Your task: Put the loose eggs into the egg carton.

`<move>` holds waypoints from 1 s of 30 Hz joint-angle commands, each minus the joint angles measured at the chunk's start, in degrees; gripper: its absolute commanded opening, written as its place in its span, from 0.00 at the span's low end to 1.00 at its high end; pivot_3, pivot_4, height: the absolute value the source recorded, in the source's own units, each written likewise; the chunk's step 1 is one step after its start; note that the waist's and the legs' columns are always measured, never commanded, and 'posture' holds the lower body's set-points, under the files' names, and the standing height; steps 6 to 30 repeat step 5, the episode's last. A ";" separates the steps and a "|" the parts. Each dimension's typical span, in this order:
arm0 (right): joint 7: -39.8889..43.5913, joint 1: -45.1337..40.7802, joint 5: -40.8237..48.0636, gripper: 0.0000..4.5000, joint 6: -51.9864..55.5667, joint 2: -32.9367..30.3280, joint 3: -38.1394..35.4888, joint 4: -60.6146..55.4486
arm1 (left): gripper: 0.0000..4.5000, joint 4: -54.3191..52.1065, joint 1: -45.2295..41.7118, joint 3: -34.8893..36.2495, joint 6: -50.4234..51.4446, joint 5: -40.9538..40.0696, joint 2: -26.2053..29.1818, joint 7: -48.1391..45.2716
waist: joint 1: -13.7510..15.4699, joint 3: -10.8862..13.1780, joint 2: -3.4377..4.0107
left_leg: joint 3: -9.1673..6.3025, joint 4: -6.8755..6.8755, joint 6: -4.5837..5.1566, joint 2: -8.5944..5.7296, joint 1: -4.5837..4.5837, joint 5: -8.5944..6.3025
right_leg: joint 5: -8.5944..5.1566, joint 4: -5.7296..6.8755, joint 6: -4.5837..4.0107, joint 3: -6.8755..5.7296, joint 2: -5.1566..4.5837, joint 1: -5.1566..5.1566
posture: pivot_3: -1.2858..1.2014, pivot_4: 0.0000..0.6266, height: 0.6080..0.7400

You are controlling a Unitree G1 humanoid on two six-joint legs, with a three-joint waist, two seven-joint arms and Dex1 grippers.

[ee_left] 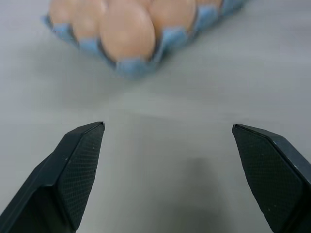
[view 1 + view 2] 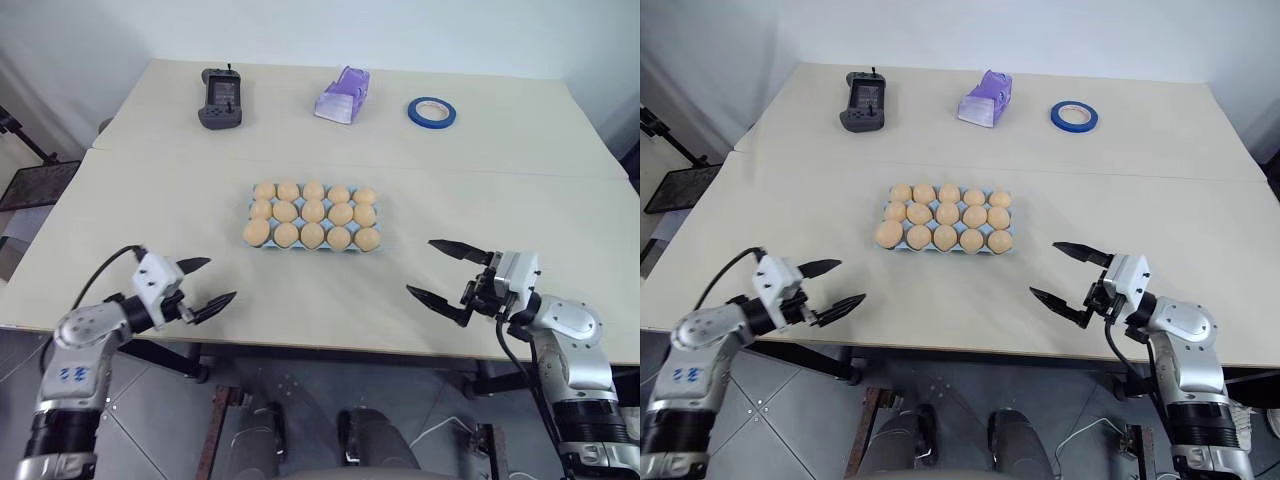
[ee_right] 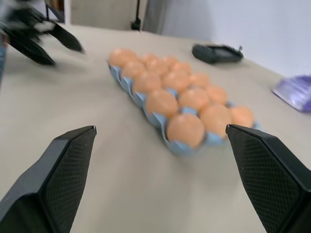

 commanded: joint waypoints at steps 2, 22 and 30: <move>0.28 -2.04 0.44 1.00 -2.10 -0.25 -1.48 1.97 | 1.00 -5.31 2.32 3.27 -0.96 -1.95 0.98 0.30 | 0.11 0.01 0.01 | 0.00 0.00 0.00 -0.03 -0.01 -0.01 | -0.44 -0.04 -0.80 -0.02 -0.10 0.01 | 0.52 0.24 1.00; 0.00 -3.11 0.08 1.00 -2.60 0.28 -1.03 3.18 | 1.00 -6.24 3.10 3.42 -0.14 -0.50 1.28 1.69 | 0.07 0.01 0.01 | 0.02 -0.03 0.02 -0.05 -0.02 -0.01 | -0.43 -0.09 -0.79 -0.01 -0.11 0.04 | 0.52 0.24 1.00; 0.00 -3.11 0.08 1.00 -2.60 0.28 -1.03 3.18 | 1.00 -6.24 3.10 3.42 -0.14 -0.50 1.28 1.69 | 0.07 0.01 0.01 | 0.02 -0.03 0.02 -0.05 -0.02 -0.01 | -0.43 -0.09 -0.79 -0.01 -0.11 0.04 | 0.52 0.24 1.00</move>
